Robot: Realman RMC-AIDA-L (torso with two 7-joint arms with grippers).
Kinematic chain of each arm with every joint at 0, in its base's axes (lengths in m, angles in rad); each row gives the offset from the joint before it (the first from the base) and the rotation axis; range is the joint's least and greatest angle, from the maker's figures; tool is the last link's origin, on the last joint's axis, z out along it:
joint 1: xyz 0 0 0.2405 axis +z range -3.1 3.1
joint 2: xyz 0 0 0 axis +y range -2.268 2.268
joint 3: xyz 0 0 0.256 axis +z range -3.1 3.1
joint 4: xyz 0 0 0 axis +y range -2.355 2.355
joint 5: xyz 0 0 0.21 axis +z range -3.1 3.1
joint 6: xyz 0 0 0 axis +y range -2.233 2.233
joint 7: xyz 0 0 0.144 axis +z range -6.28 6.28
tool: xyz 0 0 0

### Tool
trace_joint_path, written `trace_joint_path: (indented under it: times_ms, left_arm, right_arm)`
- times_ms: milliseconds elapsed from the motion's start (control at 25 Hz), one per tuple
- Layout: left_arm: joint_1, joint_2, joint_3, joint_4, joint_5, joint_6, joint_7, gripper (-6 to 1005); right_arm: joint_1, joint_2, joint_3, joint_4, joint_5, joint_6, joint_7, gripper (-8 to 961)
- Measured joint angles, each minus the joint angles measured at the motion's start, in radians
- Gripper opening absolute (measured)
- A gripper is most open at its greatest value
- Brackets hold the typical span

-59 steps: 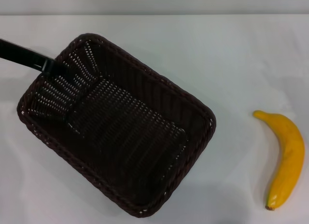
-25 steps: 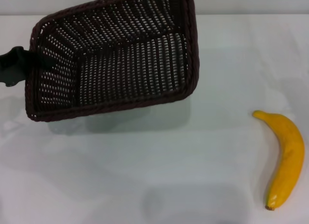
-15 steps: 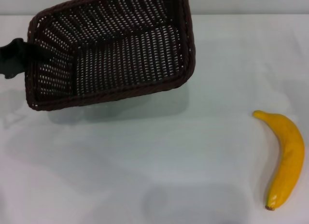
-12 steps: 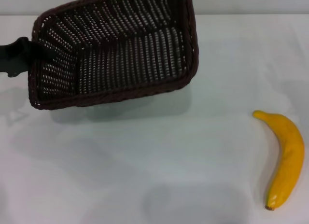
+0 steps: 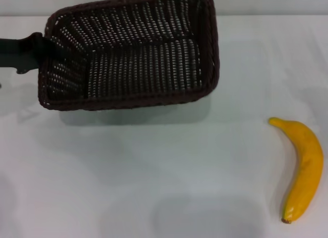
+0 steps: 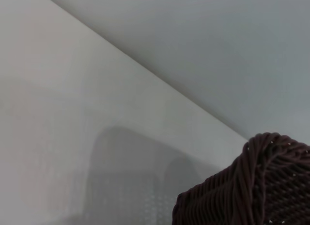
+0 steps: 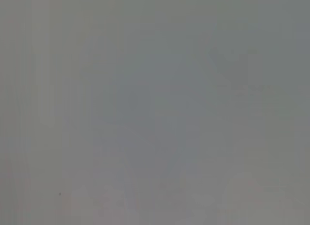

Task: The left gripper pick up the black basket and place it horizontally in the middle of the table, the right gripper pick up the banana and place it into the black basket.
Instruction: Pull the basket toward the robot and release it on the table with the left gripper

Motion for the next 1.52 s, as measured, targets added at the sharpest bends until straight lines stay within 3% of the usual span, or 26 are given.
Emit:
trace_joint_path:
  times_ms: [840, 1480, 1520]
  left_arm:
    - [-0.054, -0.024, 0.028, -0.061, 0.071, 0.071, -0.039, 161]
    - [-0.033, -0.039, 0.027, -0.011, 0.029, 0.024, 0.014, 488]
    - [-0.028, -0.037, 0.026, -0.008, 0.020, 0.016, 0.020, 549]
  right_arm:
    - [-0.018, 0.000, 0.002, 0.000, 0.008, 0.000, 0.014, 845]
    - [-0.028, -0.001, 0.001, 0.000, 0.007, 0.003, 0.021, 845]
    - [-0.028, -0.001, 0.002, 0.000, 0.007, 0.003, 0.026, 845]
